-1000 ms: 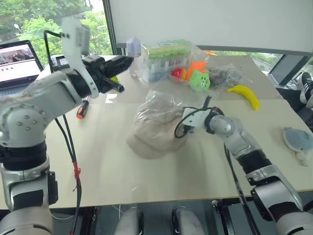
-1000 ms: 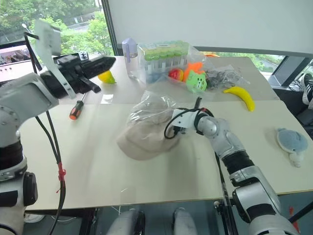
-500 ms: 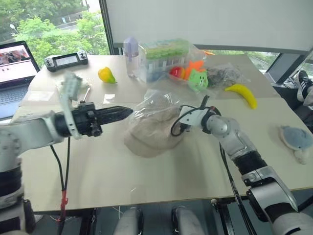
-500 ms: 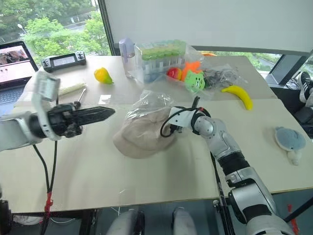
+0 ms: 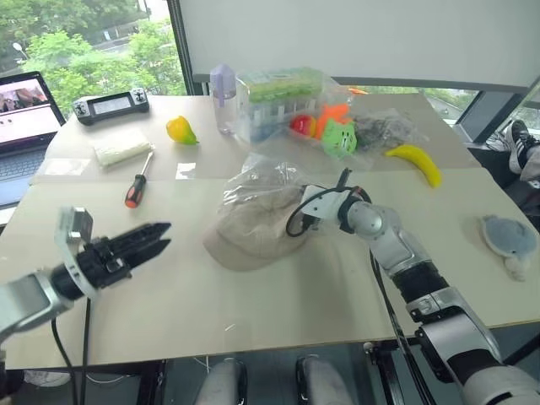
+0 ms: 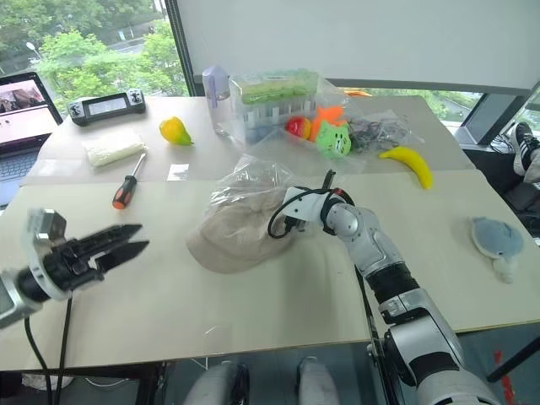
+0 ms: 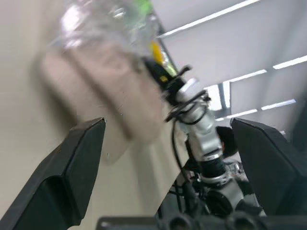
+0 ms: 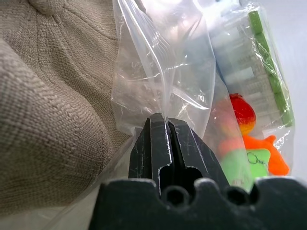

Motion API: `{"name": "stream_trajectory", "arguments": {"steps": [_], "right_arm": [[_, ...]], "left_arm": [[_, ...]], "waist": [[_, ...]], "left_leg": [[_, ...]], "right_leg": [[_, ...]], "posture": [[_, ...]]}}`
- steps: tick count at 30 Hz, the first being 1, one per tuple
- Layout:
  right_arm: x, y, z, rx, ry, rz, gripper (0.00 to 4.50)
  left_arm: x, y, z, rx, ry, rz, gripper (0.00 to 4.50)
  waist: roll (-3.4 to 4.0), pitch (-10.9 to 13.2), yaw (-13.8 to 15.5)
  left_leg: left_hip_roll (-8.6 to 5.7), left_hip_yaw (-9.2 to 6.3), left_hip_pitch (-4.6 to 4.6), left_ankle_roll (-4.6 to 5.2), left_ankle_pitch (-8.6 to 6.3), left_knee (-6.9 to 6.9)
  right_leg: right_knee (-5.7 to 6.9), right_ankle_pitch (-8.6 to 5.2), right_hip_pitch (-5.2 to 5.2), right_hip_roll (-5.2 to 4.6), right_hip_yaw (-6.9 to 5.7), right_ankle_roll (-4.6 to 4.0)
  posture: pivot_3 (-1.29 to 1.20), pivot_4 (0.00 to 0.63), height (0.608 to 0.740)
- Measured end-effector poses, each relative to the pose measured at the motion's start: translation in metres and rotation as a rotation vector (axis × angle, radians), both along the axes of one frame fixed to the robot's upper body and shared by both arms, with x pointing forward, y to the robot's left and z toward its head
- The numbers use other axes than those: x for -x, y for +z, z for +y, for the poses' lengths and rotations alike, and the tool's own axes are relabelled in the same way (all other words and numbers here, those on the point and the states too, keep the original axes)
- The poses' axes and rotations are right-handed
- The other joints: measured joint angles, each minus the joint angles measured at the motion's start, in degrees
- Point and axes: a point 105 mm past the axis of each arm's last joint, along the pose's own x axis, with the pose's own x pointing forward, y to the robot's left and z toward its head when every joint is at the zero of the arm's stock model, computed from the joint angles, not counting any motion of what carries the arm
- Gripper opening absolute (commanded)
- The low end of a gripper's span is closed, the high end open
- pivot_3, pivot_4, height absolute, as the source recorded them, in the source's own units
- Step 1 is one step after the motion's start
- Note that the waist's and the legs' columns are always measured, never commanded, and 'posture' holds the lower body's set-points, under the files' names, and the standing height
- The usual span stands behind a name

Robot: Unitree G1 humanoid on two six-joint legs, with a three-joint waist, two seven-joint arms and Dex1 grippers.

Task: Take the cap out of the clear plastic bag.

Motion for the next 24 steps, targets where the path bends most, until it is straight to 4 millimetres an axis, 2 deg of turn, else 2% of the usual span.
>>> {"name": "stream_trajectory", "arguments": {"steps": [3, 8, 11, 13, 14, 16, 24], "right_arm": [[0.000, 0.000, 0.002, -0.005, 0.004, 0.001, 0.00], [0.001, 0.000, 0.002, -0.005, 0.005, 0.000, 0.00], [0.001, 0.001, 0.002, -0.006, 0.005, -0.002, 0.00], [0.001, 0.003, -0.003, -0.007, -0.008, -0.009, 0.00], [0.001, 0.003, -0.005, -0.008, -0.016, -0.006, 0.00], [0.002, 0.005, -0.003, -0.010, -0.009, -0.012, 0.00], [0.003, 0.003, -0.004, -0.009, -0.016, -0.003, 0.00]], "left_arm": [[-0.008, -0.016, -0.004, -0.001, 0.055, 0.060, 4.49], [-0.021, -0.034, -0.032, 0.038, 0.059, 0.117, 4.49], [-0.028, -0.039, -0.041, 0.035, 0.080, 0.141, 4.49], [-0.039, -0.042, -0.053, 0.057, 0.106, 0.163, 3.95], [-0.044, -0.039, -0.059, 0.076, 0.109, 0.156, 3.85], [-0.050, -0.038, -0.069, 0.065, 0.100, 0.166, 3.10], [-0.052, -0.037, -0.072, 0.080, 0.105, 0.167, 0.38]], "waist": [[0.03, -0.01, 0.40], [0.02, -0.01, 0.49], [0.02, -0.01, 0.49], [0.04, -0.03, 0.44], [0.04, -0.03, 0.77], [0.03, -0.04, 0.80], [0.03, -0.04, 0.54]], "left_leg": [[-0.02, 0.01, 0.07, 0.21, -0.14, 0.00], [-0.01, 0.01, 0.03, -0.11, 0.06, 0.02], [-0.02, 0.01, 0.02, -0.11, 0.06, 0.01], [-0.05, 0.02, 0.00, -0.10, 0.06, 0.01], [-0.06, 0.00, -0.01, -0.09, 0.06, 0.03], [-0.06, 0.00, -0.01, -0.09, 0.06, 0.08], [-0.05, 0.01, -0.01, -0.07, 0.06, 0.08]], "right_leg": [[0.03, 0.00, 0.04, -0.06, 0.04, -0.02], [0.03, 0.01, 0.02, -0.02, 0.04, -0.04], [0.03, 0.01, 0.00, -0.02, 0.05, -0.04], [0.04, 0.01, 0.00, -0.03, 0.06, -0.03], [0.02, 0.01, 0.03, -0.04, 0.00, -0.03], [0.02, 0.02, 0.05, -0.03, 0.01, -0.03], [0.01, 0.01, 0.06, 0.02, 0.01, -0.03]], "posture": [[0.00, 0.150, 0.738], [0.00, 0.150, 0.738], [0.00, 0.150, 0.738], [0.00, 0.150, 0.738], [0.00, 0.150, 0.738], [0.00, 0.150, 0.738], [0.00, 0.150, 0.738]]}}
